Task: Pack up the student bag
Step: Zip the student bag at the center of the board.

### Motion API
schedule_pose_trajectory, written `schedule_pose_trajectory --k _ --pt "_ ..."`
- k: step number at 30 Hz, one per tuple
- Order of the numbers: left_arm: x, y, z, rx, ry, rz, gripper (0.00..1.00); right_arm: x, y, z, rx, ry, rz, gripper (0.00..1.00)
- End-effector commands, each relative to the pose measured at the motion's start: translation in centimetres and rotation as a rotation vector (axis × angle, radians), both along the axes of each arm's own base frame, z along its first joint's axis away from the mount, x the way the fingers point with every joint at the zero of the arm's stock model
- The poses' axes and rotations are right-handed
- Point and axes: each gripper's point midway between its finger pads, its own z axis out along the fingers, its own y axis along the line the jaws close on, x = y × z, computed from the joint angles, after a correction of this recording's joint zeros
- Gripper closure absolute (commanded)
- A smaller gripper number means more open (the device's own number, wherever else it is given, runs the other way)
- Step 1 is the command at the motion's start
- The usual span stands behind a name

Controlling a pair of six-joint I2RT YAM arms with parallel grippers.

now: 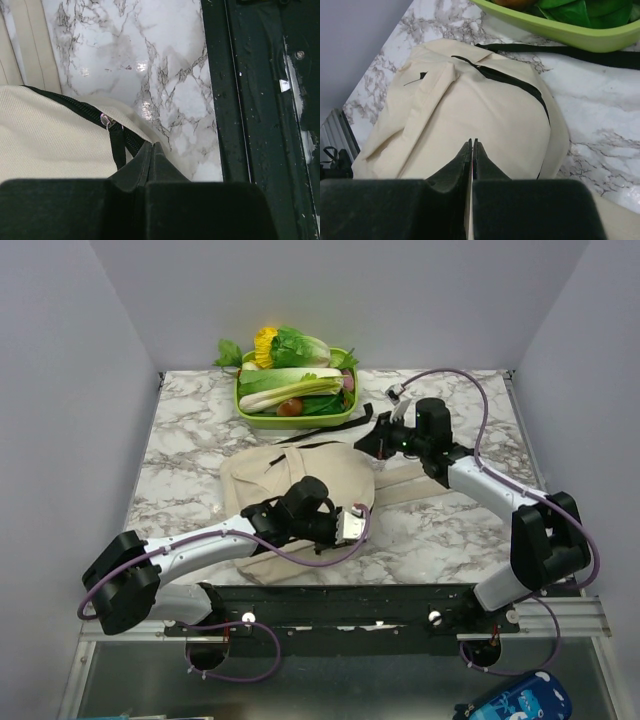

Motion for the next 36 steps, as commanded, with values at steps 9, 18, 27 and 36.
schedule_pose_trajectory --k 9,18,27,36 --pt "4.9 -2.5 4.5 -0.094 -0.140 0.154 0.20 -4.7 -4.4 -0.5 -0.048 0.008 -0.167 0.11" --pt "7.3 0.1 4.7 0.002 -0.079 0.006 0.11 -9.9 -6.2 -2.1 -0.027 0.080 -0.174 0.00" --pt "3.9 2.7 0.7 0.153 -0.129 -0.294 0.18 -12.7 -7.8 -4.7 -0.026 0.153 -0.237 0.00" --pt "3.3 2.0 -0.9 0.196 -0.090 -0.315 0.21 -13.3 -8.3 -5.3 -0.030 0.173 -0.255 0.02"
